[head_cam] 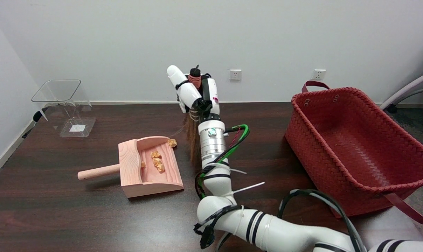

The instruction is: Sweep the paper balls into the dustpan.

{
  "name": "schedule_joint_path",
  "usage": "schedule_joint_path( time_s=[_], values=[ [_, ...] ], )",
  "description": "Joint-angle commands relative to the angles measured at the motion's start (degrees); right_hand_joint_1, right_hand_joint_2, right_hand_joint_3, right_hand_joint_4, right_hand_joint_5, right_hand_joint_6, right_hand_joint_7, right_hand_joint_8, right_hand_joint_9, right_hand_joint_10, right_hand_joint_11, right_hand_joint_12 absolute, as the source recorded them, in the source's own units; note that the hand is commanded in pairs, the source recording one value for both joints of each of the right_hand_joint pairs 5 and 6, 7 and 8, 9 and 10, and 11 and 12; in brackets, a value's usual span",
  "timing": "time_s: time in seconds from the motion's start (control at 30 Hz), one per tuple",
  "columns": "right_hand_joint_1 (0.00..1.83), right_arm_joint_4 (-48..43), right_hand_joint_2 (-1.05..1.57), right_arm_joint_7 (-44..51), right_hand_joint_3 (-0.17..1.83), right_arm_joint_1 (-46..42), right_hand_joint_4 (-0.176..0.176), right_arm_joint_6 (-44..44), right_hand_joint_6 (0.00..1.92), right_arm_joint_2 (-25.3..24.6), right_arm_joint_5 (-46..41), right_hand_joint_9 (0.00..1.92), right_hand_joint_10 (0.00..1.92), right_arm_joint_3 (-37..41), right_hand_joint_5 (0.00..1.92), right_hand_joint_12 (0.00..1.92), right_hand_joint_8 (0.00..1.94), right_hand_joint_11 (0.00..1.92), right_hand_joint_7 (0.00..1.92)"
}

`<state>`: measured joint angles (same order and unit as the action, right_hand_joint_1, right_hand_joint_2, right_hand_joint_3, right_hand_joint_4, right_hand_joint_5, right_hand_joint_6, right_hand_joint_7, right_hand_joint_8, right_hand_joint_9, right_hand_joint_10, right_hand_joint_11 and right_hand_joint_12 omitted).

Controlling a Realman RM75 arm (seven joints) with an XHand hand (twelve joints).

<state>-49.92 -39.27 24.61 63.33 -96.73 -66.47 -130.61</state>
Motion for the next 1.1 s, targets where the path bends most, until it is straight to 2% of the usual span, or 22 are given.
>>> schedule_joint_path(
  time_s=[0.03,0.23,0.73,1.1],
  values=[
    [0.64,18.0,1.57,2.9,-0.12,6.6,0.000,-3.4,1.92,2.1,9.2,1.92,1.92,0.7,1.92,1.92,1.92,1.92,1.92],
    [0.63,20.5,1.57,6.2,-0.13,7.0,0.000,-3.5,1.92,2.5,13.0,1.92,1.92,0.7,1.92,1.92,1.92,1.92,1.92],
    [0.62,23.5,1.57,5.7,-0.16,11.5,0.000,-6.3,1.92,1.7,23.4,1.92,1.92,0.7,1.92,1.92,1.92,1.92,1.92],
    [0.61,24.1,1.57,0.7,-0.16,13.0,0.000,-10.8,1.92,0.7,27.1,1.92,1.92,0.2,1.92,1.92,1.92,1.92,1.92]
  ],
)
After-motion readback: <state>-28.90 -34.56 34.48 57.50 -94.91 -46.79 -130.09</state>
